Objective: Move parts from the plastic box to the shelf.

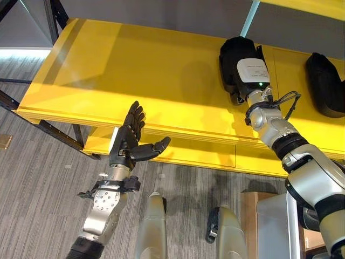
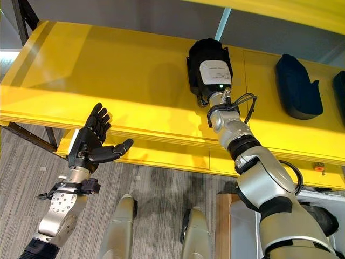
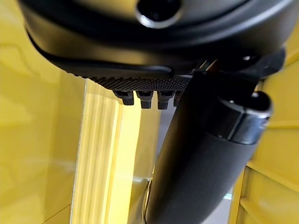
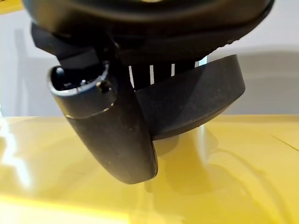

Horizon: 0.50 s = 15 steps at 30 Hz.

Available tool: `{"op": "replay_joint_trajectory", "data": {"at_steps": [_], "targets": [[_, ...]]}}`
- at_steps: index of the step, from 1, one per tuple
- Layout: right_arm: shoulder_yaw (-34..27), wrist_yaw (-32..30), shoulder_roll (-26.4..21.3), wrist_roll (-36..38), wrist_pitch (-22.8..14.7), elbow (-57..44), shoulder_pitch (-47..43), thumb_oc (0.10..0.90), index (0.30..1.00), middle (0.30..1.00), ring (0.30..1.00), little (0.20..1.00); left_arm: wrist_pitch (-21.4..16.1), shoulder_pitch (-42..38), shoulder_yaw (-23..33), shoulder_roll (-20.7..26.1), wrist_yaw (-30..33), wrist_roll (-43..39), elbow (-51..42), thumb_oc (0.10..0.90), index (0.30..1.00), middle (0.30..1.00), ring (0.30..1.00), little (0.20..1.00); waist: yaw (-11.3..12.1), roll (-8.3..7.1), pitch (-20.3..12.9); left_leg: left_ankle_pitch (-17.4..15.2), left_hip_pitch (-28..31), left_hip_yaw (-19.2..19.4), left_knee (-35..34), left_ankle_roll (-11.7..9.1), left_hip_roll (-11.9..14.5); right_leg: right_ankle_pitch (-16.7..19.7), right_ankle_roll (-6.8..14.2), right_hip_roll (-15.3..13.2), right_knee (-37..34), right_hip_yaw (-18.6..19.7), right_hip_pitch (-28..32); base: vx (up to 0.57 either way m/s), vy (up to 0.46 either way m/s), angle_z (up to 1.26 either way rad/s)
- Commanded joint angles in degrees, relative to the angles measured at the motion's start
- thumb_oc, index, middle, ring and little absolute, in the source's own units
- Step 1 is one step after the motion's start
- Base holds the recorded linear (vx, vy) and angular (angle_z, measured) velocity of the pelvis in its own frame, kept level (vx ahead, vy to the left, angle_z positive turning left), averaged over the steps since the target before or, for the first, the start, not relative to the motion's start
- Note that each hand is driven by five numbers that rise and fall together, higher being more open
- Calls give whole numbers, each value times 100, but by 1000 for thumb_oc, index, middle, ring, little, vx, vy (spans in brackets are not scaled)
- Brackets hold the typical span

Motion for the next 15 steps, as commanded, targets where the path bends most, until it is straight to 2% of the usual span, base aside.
{"op": "replay_joint_trajectory", "data": {"at_steps": [1,7,15], "targets": [[-125,-313,11,84,-74,221,-607,400,300,300,300,300,-751,-336,-71,193,76,8,-743,900,1000,1000,1000,1000,57,121,-379,-541,487,-214,-65,159,483,192,-272,54,-197,61,-1,0,0,0],[-243,-281,108,118,-139,-183,-387,400,300,300,300,300,-746,-313,-21,174,128,56,-722,900,1000,1000,1000,1000,2,135,-383,-480,417,-231,-99,146,503,242,-276,87,-203,92,-101,0,0,0],[-369,-241,-17,27,-121,-565,-46,400,300,300,300,300,-716,-260,20,127,171,114,-722,900,1000,1000,1000,1000,-48,156,-354,-487,359,-218,-45,140,537,219,-284,113,-131,123,-212,-1,-8,-3]]}}
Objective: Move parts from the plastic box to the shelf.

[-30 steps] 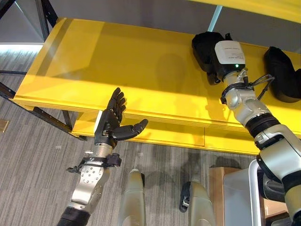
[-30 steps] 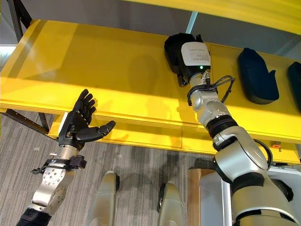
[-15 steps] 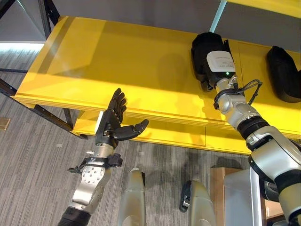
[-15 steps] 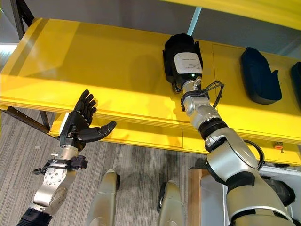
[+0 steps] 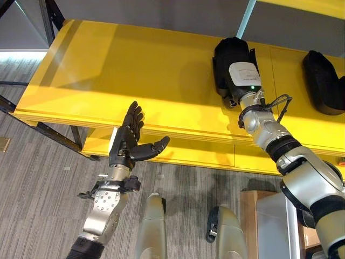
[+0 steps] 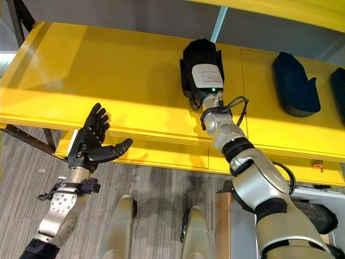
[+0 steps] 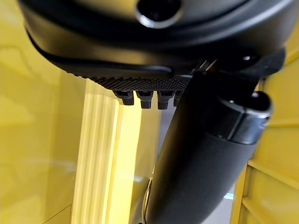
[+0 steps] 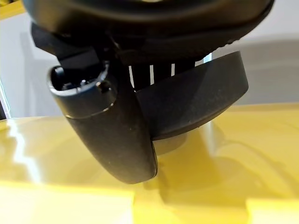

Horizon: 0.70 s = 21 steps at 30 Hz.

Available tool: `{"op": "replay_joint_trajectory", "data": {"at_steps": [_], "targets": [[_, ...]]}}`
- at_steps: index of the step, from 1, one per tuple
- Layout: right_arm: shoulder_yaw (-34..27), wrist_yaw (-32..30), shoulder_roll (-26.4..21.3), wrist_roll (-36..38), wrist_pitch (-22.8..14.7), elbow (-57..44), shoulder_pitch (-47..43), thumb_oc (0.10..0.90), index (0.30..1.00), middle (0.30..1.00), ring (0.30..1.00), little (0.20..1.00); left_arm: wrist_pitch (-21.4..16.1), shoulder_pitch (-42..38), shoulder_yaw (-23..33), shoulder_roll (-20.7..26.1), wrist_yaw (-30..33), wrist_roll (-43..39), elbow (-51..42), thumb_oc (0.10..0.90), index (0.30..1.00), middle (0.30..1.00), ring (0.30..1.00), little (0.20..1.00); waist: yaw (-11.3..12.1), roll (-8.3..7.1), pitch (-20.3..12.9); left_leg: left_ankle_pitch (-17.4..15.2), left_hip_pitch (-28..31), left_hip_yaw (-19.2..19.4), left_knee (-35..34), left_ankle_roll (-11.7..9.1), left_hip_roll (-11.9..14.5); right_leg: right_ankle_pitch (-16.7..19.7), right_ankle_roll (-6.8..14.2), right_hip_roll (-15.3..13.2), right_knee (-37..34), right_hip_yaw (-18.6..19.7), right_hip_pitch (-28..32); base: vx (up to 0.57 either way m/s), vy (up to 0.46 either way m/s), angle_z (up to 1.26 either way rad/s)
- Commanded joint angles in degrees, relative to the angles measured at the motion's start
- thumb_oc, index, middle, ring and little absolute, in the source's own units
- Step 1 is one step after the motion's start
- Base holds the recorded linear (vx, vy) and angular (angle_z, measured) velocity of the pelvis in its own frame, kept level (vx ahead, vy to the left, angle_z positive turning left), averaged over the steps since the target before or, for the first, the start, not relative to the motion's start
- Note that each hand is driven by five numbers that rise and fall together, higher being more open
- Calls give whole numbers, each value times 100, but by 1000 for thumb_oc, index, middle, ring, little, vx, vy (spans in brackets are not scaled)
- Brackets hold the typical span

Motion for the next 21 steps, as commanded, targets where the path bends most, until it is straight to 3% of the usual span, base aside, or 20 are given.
{"op": "replay_joint_trajectory", "data": {"at_steps": [1,15,17,18,19,21], "targets": [[-388,-266,-234,13,-102,-305,-99,400,300,300,300,300,-712,-281,48,110,67,133,-711,900,1000,1000,1000,1000,39,161,-343,-490,370,-259,-26,150,485,227,-263,91,-145,85,-146,7,-13,-5],[-860,-390,-403,241,-110,-322,303,400,300,300,300,300,-723,-272,51,103,89,177,-690,900,1000,1000,1000,1000,-1,208,-326,-477,323,-245,-53,135,490,243,-261,97,-172,91,-183,1,-1,0],[-1080,-355,-252,780,-223,-220,343,400,300,300,300,300,-720,-271,39,89,92,173,-649,900,1000,1000,1000,1000,10,224,-297,-501,353,-248,-36,134,508,205,-260,106,-134,98,-173,0,0,0],[-1086,-345,-229,835,-242,-193,339,490,426,426,426,426,-707,-278,35,90,86,189,-633,900,1000,1000,1000,1000,8,221,-307,-496,351,-250,-48,134,508,205,-260,111,-133,103,-180,0,0,0],[-1074,-339,-207,907,-271,-129,331,900,1000,1000,1000,1000,-704,-281,26,93,77,198,-618,900,1000,1000,1000,1000,14,223,-307,-491,359,-245,-66,130,511,204,-260,114,-136,99,-177,0,0,0],[-1135,-345,-171,1109,-313,18,252,900,1000,1000,1000,1000,-712,-276,40,118,59,175,-644,900,1000,1000,1000,1000,35,229,-310,-447,328,-263,-82,129,503,228,-263,106,-144,84,-198,0,0,0]]}}
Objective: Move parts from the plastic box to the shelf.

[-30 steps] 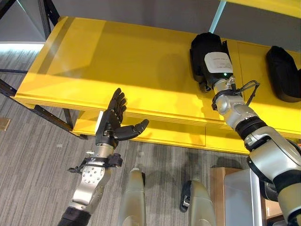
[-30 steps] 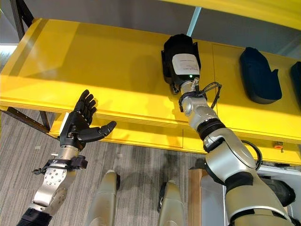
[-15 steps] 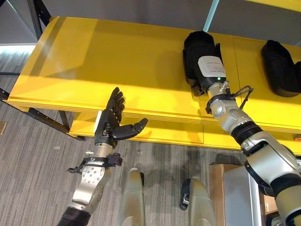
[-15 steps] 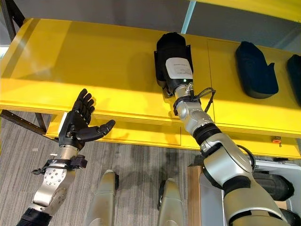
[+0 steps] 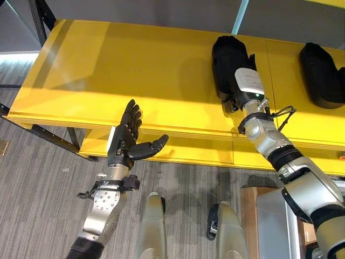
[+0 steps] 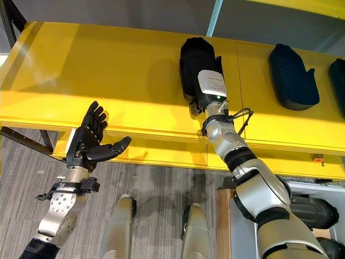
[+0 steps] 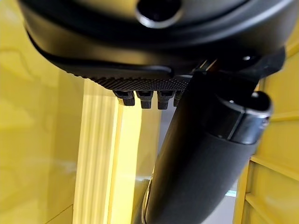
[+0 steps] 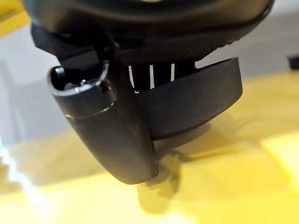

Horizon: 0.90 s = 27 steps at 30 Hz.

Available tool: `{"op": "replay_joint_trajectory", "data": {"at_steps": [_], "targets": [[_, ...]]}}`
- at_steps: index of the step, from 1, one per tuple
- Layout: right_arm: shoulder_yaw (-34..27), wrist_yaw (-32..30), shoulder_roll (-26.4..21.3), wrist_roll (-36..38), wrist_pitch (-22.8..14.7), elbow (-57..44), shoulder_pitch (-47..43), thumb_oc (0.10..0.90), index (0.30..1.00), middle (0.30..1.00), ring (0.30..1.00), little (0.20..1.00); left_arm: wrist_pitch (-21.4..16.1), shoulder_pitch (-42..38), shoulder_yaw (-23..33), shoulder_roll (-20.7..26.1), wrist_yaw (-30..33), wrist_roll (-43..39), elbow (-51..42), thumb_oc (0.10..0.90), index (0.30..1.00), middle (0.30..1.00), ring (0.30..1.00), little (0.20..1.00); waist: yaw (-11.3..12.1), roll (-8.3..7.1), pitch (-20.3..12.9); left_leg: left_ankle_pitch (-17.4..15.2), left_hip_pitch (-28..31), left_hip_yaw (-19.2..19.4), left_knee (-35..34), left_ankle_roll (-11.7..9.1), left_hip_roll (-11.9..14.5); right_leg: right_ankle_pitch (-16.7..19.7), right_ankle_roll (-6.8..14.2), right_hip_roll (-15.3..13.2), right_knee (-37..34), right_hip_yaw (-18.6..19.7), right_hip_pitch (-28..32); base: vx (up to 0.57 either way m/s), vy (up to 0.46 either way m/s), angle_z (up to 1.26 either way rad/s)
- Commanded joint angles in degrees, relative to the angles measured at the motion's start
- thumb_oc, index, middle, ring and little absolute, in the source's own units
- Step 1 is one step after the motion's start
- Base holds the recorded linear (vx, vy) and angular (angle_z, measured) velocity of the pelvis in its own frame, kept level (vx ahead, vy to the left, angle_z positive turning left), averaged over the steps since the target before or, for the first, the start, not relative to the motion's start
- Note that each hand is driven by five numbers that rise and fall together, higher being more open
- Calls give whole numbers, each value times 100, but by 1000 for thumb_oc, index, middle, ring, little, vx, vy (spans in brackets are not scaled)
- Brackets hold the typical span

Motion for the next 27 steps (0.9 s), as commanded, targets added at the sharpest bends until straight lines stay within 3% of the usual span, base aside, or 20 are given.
{"op": "replay_joint_trajectory", "data": {"at_steps": [1,12,27], "targets": [[-277,-250,-137,423,-137,410,-338,900,1000,1000,1000,1000,-672,-255,18,123,-52,156,-630,900,1000,1000,1000,1000,92,138,-341,-430,379,-270,-96,150,473,291,-216,83,-283,54,-59,0,0,0],[-212,-157,-281,593,-267,156,-461,900,1000,1000,1000,1000,-685,-214,68,147,-52,176,-618,900,1000,1000,1000,1000,123,125,-285,-451,377,-283,-72,156,468,241,-223,73,-240,47,-44,0,0,0],[-50,18,-625,290,-259,-268,-394,900,1000,1000,1000,1000,-676,-99,213,140,-44,170,-667,900,1000,1000,1000,1000,53,64,-311,-399,301,-280,-101,135,479,296,-225,71,-246,42,-119,0,0,0]]}}
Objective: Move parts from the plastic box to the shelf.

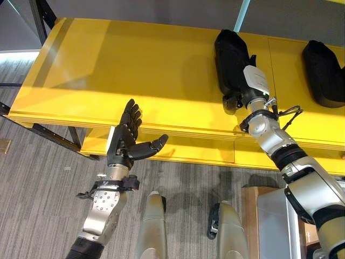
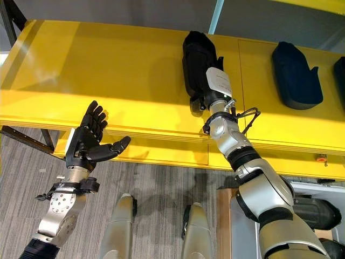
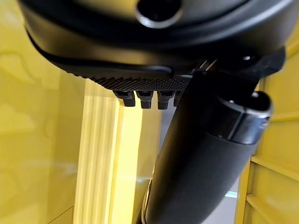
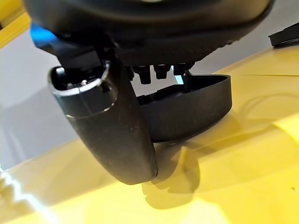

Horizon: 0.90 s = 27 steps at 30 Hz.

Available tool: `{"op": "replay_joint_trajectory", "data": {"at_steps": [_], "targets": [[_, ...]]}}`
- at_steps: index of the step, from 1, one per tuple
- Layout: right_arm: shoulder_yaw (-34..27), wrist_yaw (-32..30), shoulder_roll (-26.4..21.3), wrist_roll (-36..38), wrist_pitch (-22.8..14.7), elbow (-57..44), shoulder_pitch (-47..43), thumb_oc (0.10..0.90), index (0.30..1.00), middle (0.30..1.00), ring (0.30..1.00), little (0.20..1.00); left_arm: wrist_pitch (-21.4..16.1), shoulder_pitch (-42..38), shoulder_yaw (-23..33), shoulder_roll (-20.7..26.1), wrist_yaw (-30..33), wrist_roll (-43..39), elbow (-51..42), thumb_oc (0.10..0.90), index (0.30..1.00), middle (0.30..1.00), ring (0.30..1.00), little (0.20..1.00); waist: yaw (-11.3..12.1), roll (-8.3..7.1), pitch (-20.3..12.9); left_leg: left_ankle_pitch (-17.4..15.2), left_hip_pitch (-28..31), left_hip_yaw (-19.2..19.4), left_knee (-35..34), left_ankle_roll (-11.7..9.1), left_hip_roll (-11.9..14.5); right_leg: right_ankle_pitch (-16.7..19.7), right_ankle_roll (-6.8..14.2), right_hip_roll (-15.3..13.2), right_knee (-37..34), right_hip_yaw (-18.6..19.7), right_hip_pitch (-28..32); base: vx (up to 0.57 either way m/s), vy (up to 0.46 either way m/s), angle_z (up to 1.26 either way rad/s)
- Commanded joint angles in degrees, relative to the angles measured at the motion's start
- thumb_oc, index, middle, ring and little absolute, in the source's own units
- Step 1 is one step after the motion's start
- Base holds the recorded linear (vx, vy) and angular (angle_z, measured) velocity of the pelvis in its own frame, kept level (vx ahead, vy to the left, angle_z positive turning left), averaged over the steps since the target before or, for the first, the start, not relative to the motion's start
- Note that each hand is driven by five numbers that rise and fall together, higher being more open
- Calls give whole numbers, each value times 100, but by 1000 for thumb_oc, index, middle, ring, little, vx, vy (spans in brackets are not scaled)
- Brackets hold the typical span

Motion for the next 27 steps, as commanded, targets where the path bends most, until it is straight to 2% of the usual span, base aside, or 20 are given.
{"op": "replay_joint_trajectory", "data": {"at_steps": [1,8,15,27], "targets": [[-70,-188,-409,-177,-126,-213,-374,900,1000,1000,1000,1000,-617,-110,203,137,-38,167,-660,900,1000,1000,1000,1000,39,58,-312,-404,364,-225,-86,140,484,322,-221,73,-282,93,-68,0,0,0],[-230,-94,-620,-268,-166,-1146,-63,900,1000,1000,1000,1000,-573,-63,300,60,-6,217,-631,900,1000,1000,1000,1000,-65,21,-349,-408,331,-217,-71,133,490,330,-230,86,-283,113,-108,0,0,0],[-651,92,-962,-523,-241,-2482,566,900,1000,1000,1000,1000,-528,54,513,-17,17,319,-685,900,1000,1000,1000,1000,-157,-12,-365,-433,302,-187,-52,134,523,308,-230,118,-272,145,-141,0,0,0],[-1383,239,-1265,-527,-433,-3687,1348,900,1000,1000,1000,1000,-473,190,689,-66,-27,459,-751,900,1000,1000,1000,1000,-248,-44,-399,-452,270,-179,-22,134,549,275,-239,135,-243,161,-188,0,0,0]]}}
